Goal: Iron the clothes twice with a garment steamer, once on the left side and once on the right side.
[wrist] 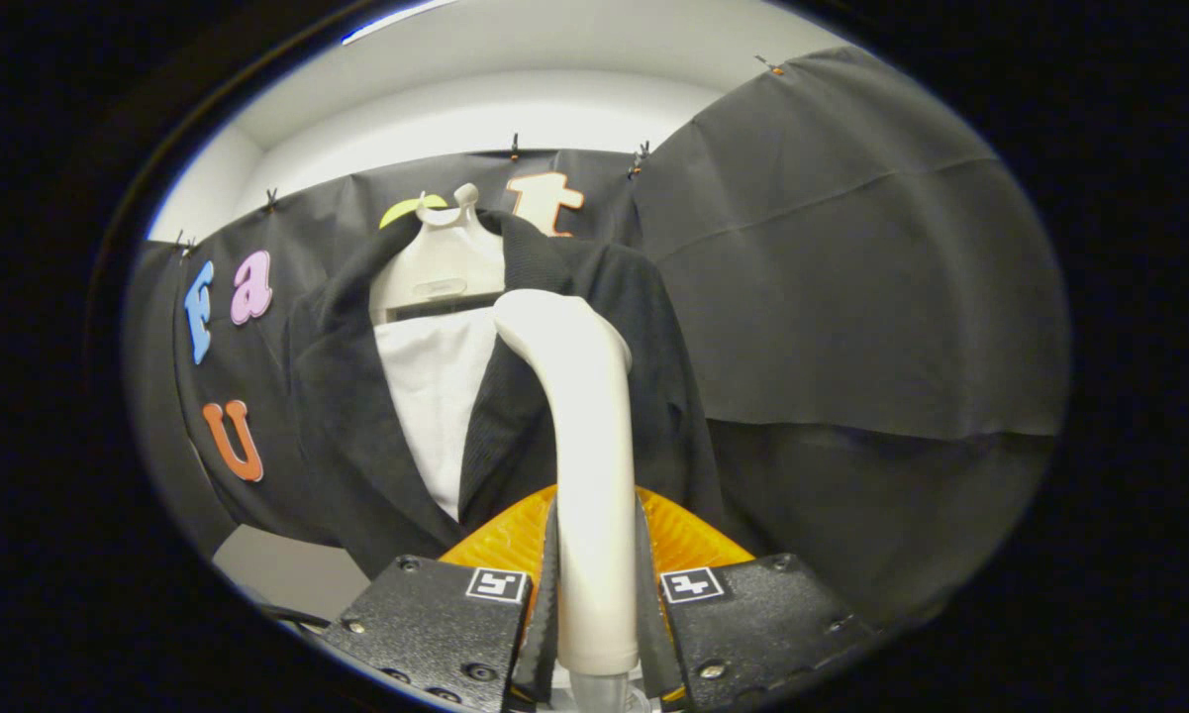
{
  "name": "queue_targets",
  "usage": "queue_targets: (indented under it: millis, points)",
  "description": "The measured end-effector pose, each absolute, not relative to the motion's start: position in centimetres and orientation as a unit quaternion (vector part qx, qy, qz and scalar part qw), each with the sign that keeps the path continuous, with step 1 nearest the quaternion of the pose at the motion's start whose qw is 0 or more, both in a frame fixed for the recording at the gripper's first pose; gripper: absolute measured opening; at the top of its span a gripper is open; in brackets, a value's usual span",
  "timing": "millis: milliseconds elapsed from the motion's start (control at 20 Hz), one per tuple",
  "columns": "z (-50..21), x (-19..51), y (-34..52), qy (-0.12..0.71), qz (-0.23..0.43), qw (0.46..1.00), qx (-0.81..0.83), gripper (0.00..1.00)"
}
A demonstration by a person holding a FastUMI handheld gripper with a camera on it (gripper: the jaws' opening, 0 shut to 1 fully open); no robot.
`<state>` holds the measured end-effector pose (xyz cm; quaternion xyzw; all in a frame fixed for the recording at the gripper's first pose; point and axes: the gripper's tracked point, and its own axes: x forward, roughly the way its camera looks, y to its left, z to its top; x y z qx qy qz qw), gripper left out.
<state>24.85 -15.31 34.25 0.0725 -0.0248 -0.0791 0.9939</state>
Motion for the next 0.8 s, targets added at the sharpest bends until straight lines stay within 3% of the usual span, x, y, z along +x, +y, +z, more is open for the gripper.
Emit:
queue_targets:
  millis: [800]
  points:
    - [27.3,24.9,-14.4,0.028,-0.104,0.993,0.047,0.36]
